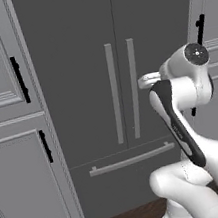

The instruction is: Grab a lemon wedge from the fridge and one ice cube from the ice bowl, and put them in the glass of lemonade.

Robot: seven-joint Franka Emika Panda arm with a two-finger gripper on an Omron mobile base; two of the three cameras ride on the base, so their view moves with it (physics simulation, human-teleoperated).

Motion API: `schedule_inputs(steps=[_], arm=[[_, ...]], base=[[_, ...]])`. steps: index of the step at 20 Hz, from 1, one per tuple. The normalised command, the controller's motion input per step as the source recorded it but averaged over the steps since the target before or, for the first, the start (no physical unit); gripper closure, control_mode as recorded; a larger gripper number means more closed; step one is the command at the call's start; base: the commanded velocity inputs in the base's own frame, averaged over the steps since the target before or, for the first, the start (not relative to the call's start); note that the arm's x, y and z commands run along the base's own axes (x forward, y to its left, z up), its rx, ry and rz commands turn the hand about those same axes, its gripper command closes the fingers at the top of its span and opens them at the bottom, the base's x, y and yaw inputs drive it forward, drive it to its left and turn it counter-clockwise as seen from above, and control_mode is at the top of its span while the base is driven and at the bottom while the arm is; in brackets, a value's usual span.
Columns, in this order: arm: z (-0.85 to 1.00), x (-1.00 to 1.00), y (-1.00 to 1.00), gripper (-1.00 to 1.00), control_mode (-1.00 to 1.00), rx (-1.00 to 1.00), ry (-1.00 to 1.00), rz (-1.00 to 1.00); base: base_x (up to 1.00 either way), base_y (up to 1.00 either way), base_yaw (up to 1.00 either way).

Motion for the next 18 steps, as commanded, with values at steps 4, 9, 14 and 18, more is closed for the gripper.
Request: schedule_inputs(steps=[4, 9, 14, 18], arm=[[-0.08, 1.0, -0.54, -1.0, -1.0, 0.0, 0.18, 0.0], [0.0, 0.97, -0.06, -1.0, -1.0, 0.0, 0.22, 0.0], [-0.15, 0.34, 0.32, -1.0, -1.0, 0.0, -0.05, 0.0], [-0.43, 0.47, 0.23, -1.0, -1.0, 0.0, -0.13, -0.01]], base=[[0.0, 0.0, 0.0], [0.0, 0.0, 0.0], [0.0, 0.0, 0.0], [0.0, 0.0, 0.0]])
